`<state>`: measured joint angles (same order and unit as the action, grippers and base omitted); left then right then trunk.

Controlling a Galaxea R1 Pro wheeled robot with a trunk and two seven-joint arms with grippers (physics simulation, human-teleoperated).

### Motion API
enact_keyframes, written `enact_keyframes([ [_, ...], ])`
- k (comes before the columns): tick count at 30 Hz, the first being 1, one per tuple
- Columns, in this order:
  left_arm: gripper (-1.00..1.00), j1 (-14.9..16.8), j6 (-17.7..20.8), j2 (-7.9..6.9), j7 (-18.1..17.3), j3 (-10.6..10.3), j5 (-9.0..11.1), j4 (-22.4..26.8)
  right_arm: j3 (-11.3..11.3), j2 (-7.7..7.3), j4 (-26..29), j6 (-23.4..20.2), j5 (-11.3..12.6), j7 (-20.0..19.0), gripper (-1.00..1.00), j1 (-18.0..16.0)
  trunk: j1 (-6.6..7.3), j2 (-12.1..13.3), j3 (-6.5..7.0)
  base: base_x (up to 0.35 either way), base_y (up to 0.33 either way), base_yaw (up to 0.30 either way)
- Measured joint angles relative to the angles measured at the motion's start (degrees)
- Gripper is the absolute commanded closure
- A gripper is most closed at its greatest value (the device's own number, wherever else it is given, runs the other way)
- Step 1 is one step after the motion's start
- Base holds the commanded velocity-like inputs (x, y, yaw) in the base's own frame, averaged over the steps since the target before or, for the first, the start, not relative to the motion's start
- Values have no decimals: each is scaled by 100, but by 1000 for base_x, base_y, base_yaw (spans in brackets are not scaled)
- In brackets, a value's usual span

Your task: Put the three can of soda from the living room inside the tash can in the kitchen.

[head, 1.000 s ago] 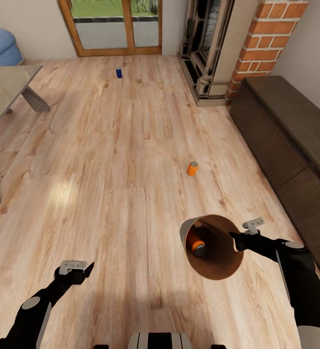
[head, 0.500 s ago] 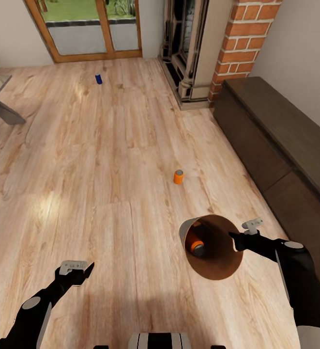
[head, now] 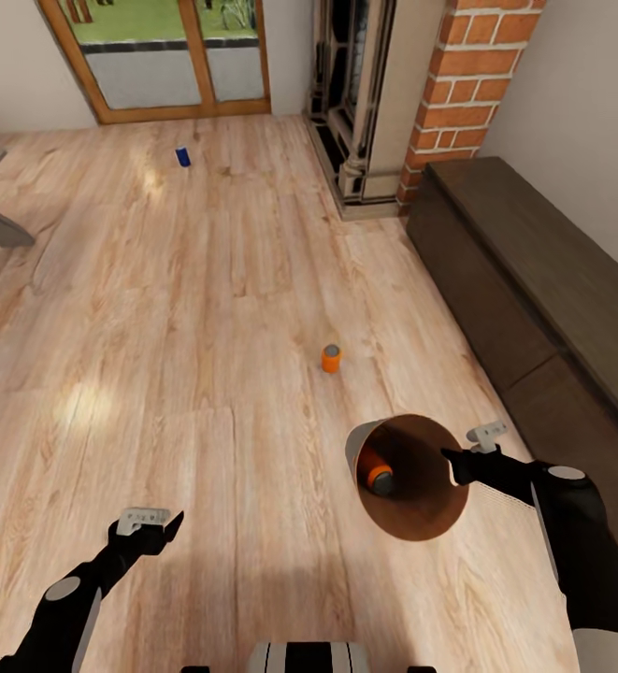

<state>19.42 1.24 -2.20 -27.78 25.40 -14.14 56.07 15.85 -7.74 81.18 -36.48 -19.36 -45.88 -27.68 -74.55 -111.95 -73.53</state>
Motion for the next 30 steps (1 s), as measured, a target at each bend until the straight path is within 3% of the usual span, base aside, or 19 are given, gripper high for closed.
enact_keyframes([
  [17, -100, 0, -19, 0, 1, 0, -1, -51, -3, 93, -1, 1, -16, 1, 100, 22, 0, 0, 0, 224, -194, 58],
  [23, -100, 0, 6, 0, 1, 0, -1, -52, -3, 104, 0, -9, 2, 0, 100, 23, 0, 0, 0, 227, 123, -38],
  [30, -100, 0, 40, -1, -4, 0, -1, -132, -3, 113, 1, -12, 14, -1, 100, 24, 0, 0, 12, 108, 282, -209],
])
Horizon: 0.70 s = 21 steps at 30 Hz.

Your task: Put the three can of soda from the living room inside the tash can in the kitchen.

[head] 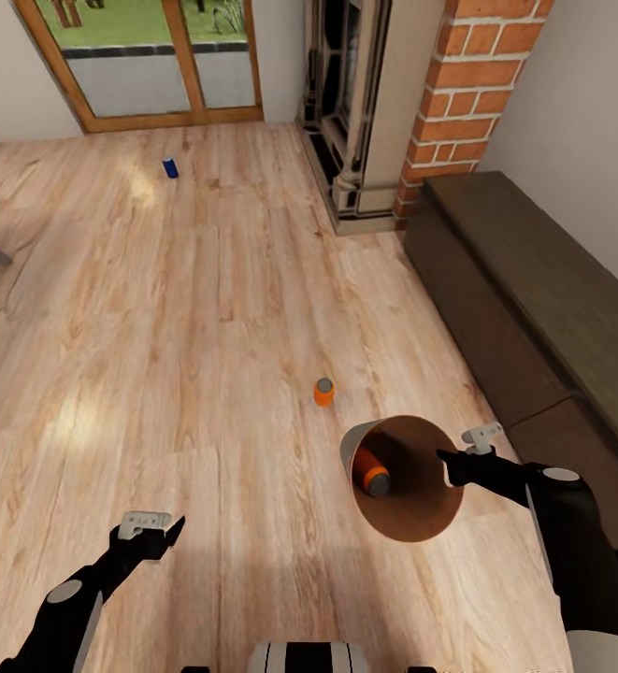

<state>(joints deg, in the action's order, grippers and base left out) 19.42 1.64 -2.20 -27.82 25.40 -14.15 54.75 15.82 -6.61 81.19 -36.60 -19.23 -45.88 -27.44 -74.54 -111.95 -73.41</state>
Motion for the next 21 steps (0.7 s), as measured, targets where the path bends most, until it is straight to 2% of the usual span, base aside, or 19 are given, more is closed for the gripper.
enact_keyframes([
  [21, -100, 0, 2, -6, -34, 0, 0, -28, 0, 90, -9, 4, 0, -9, 100, 2, 0, 0, 60, 4, 316, -245],
])
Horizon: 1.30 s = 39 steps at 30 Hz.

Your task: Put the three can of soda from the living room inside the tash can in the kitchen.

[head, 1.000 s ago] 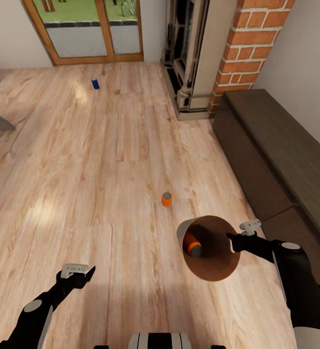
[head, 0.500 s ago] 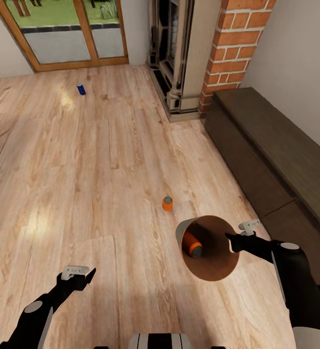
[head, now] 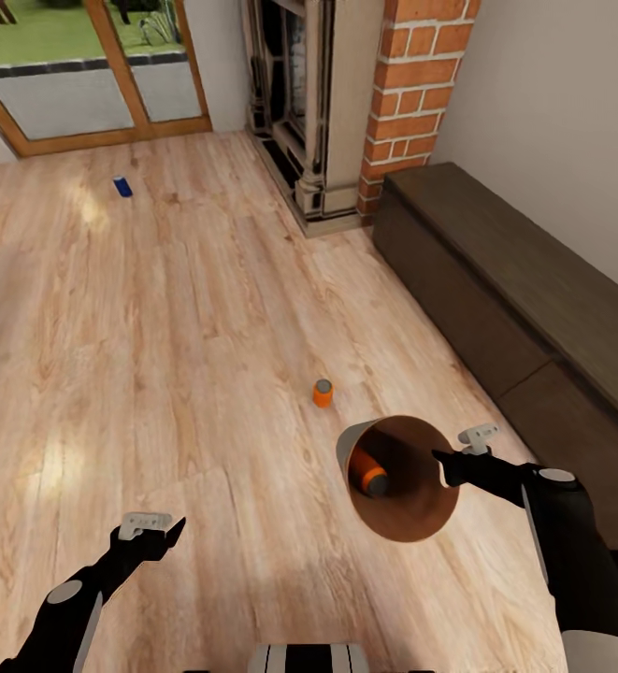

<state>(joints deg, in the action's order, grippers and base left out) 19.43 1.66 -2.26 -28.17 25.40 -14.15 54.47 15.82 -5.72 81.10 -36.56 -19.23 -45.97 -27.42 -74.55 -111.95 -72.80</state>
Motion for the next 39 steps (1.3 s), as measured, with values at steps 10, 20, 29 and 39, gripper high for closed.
enact_keyframes([
  [10, -100, 8, 333, -59, -559, 0, 32, -3, 17, 14, 1, 7, -5, -5, 100, 1, 0, 0, 35, 0, 317, -245],
  [20, -100, 25, 798, -80, -2074, 0, 29, -306, 336, -45, 1, 56, -26, -26, 100, 313, 0, 0, 42, 0, 317, -129],
  [29, -100, 25, 802, -68, -2126, 0, 12, -327, 1369, -61, -62, 933, -49, -104, 100, 962, 0, 0, 42, 0, 317, -6],
  [39, -100, 26, 801, -64, -2123, 0, 8, -340, 1742, -9, -166, 1127, 69, -365, 100, 1136, 0, 0, 50, 0, 317, -79],
])
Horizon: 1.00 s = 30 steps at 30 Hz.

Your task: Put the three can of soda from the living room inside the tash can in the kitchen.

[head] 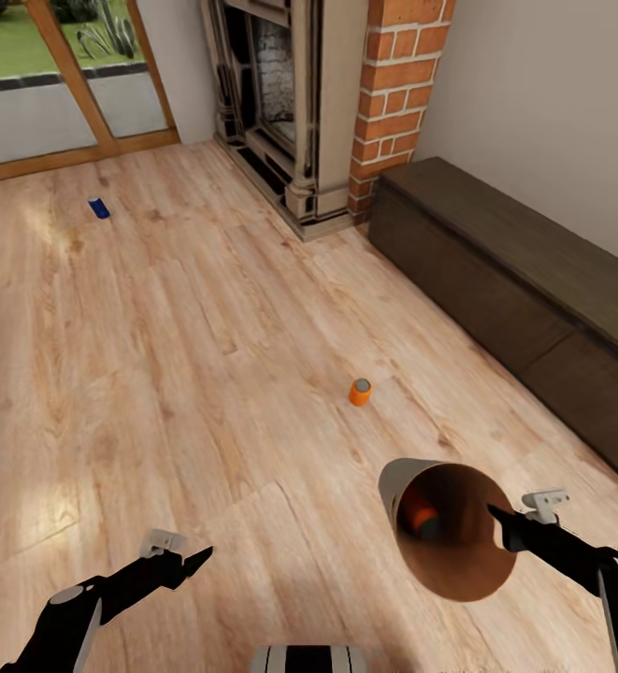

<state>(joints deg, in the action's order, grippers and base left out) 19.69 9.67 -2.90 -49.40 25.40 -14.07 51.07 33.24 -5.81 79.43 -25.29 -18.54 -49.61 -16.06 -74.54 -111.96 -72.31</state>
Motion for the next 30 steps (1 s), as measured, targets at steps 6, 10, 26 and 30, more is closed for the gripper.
enact_keyframes([
  [6, -100, 0, -5, 0, 3, 0, 1, 0, 262, -38, -377, 138, 259, -351, 100, 22, 0, 0, 21, 127, 268, -231],
  [10, -100, 0, -7, 0, 1, 0, 5, 0, 288, -51, -425, 233, 281, -390, 100, 24, 0, 0, 37, 250, 113, -242],
  [26, -100, 0, -84, 7, 18, 0, -16, -70, 307, -20, -631, 878, 260, -414, 100, 26, 0, 0, 96, 291, 93, -213],
  [30, -100, 0, -102, 9, 29, 0, -18, -70, 315, -21, -672, 1138, 299, -411, 100, 25, 0, 0, 99, 284, 2, -24],
])
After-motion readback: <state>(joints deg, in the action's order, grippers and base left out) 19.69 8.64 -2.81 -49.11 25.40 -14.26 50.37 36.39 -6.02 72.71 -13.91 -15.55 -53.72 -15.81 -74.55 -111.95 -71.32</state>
